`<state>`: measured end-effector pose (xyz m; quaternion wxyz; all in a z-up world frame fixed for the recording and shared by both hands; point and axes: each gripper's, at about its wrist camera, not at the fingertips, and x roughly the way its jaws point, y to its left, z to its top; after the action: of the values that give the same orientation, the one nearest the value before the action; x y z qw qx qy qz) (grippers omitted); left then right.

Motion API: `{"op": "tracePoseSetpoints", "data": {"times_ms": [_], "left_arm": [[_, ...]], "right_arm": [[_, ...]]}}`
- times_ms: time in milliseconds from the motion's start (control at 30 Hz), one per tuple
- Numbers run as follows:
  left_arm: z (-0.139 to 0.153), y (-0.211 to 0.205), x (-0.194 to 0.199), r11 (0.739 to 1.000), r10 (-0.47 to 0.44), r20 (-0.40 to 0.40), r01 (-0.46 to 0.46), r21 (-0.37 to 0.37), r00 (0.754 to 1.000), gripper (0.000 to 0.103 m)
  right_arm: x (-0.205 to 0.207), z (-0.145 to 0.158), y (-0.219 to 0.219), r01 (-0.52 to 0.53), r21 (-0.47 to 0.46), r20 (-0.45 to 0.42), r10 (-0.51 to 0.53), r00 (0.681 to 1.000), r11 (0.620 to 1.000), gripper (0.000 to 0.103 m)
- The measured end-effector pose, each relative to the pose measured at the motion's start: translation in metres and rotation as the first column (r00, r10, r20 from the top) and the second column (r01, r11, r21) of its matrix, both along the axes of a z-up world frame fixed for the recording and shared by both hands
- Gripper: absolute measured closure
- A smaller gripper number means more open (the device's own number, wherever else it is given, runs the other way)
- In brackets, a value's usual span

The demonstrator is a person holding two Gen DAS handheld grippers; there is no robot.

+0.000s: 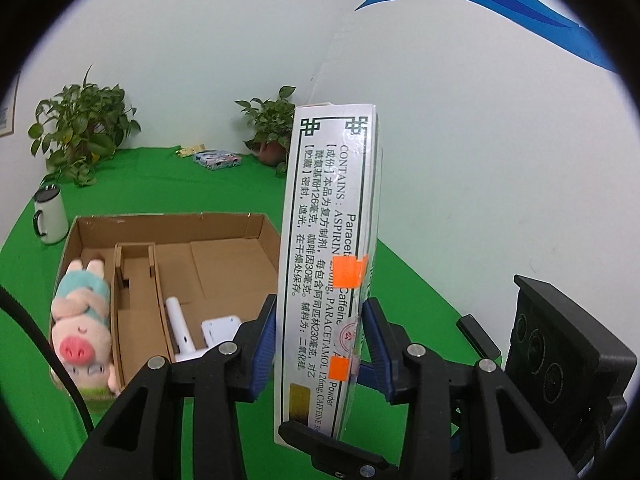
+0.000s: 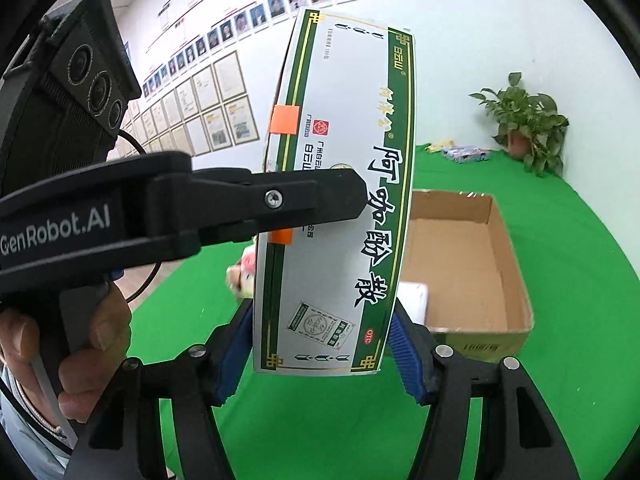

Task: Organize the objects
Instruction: 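Lift the medicine box and turn it upright with the right gripper, then lower the medicine box into the box beside the white case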

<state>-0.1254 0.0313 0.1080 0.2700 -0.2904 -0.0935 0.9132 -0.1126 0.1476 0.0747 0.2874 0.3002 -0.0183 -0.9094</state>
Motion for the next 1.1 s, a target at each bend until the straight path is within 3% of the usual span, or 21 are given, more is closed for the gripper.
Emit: {"op": "tracePoseSetpoints", "data": {"times_ms": [300,567,800,1100], "left_arm": [[0.003,0.006,-0.058,0.999,-0.006,0.084,0.003,0.043,0.996,0.063],[-0.013,0.012,-0.105,0.995,-0.033,0.172,0.017,0.094,0.985,0.063],[-0.050,0.022,-0.143,0.995,-0.050,0.272,0.023,0.101,0.961,0.063],[-0.119,0.026,-0.186,0.986,-0.082,0.430,0.012,0.164,0.899,0.065]], "right_arm": [[-0.059,0.027,0.015,-0.007,0.009,0.073,0.007,0.997,1.000,0.042],[-0.099,0.035,0.026,0.014,0.041,0.132,-0.020,0.991,0.999,0.042],[-0.141,-0.002,0.034,0.027,0.049,0.225,-0.037,0.974,0.998,0.042],[-0.191,-0.061,0.042,-0.014,0.099,0.377,-0.025,0.926,0.995,0.042]]}}
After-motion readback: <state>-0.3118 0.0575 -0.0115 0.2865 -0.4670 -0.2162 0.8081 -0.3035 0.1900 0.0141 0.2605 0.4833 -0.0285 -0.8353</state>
